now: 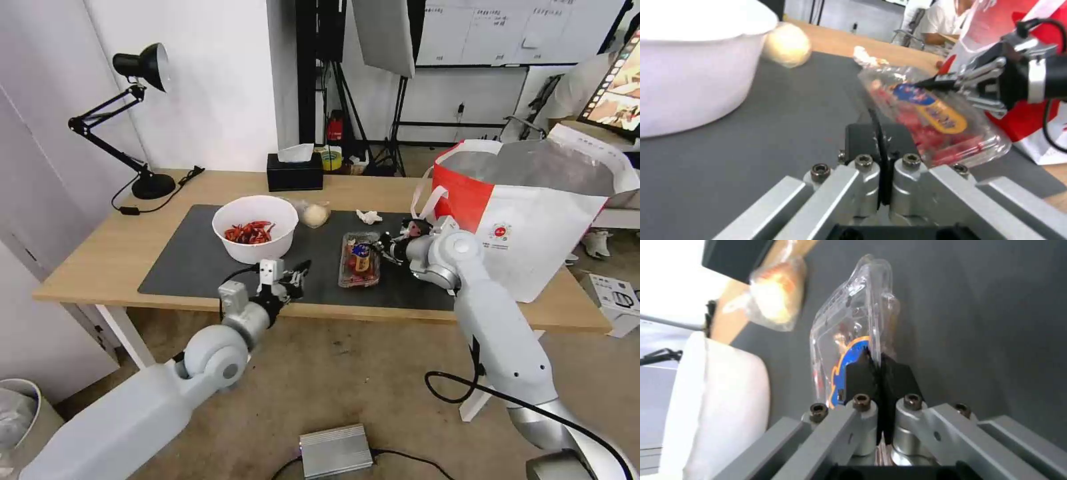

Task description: Pick up the trash from the table and place it into the takeout bag.

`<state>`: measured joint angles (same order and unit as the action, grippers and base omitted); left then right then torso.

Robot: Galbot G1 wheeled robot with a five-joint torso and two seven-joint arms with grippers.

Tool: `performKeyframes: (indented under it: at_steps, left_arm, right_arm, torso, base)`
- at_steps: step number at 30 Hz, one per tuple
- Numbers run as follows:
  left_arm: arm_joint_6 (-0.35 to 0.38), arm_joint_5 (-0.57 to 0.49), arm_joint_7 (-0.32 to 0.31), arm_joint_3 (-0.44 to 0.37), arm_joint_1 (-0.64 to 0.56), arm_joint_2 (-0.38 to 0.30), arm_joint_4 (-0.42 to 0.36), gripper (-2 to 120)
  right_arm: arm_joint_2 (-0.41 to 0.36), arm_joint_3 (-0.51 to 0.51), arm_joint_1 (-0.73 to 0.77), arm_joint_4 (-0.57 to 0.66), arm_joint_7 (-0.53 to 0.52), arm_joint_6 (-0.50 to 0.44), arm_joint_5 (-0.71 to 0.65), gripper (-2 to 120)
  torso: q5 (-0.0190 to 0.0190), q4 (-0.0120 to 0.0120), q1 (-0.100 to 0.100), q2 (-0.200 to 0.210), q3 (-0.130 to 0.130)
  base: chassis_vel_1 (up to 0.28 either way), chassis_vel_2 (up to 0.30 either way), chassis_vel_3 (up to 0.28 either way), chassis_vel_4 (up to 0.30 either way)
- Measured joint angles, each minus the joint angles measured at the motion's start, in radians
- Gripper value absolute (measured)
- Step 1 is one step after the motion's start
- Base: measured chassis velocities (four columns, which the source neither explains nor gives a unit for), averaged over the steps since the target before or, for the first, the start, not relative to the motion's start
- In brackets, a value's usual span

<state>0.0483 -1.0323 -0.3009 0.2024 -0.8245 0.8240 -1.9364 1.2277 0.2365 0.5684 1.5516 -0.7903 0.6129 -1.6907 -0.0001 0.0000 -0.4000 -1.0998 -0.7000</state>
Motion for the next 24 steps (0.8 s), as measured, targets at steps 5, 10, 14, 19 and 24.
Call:
performKeyframes:
  at_steps: [5, 10, 14, 19, 24]
  left_arm:
    - [-0.001, 0.010, -0.001, -0.048, -0.054, -0.007, -0.026, 0]
    - [0.005, 0.010, -0.002, -0.091, -0.098, -0.027, -0.054, 8]
    - [0.010, 0.010, -0.002, -0.153, -0.155, -0.039, -0.081, 21]
    - [0.012, 0.019, -0.002, -0.244, -0.245, -0.045, -0.121, 41]
    - [0.012, 0.031, -0.001, -0.273, -0.285, -0.042, -0.133, 58]
  right_arm:
    - [-0.007, 0.009, 0.002, 0.034, 0.035, -0.012, 0.008, 0]
    - [-0.014, 0.013, 0.008, 0.071, 0.044, -0.021, 0.009, 0]
    - [-0.020, 0.014, 0.011, 0.100, 0.041, -0.027, 0.005, 0]
    - [-0.027, 0.014, 0.014, 0.139, 0.042, -0.032, 0.001, 0]
    - [-0.040, 0.014, 0.028, 0.179, 0.089, -0.048, 0.058, 0]
  torso:
    - [0.0000, -0.0001, 0.000, 0.000, 0.000]
    - [0.0001, -0.0001, 0.000, 0.000, 0.000]
    - [0.0001, -0.0002, 0.000, 0.000, 0.000]
    - [0.0001, 0.0002, 0.000, 0.000, 0.000]
    - [0.0001, 0.0001, 0.000, 0.000, 0.000]
  base:
    - [0.000, 0.000, 0.000, 0.000]
    - [0.000, 0.000, 0.000, 0.000]
    - [0.000, 0.000, 0.000, 0.000]
    - [0.000, 0.000, 0.000, 0.000]
    - [0.000, 0.000, 0.000, 0.000]
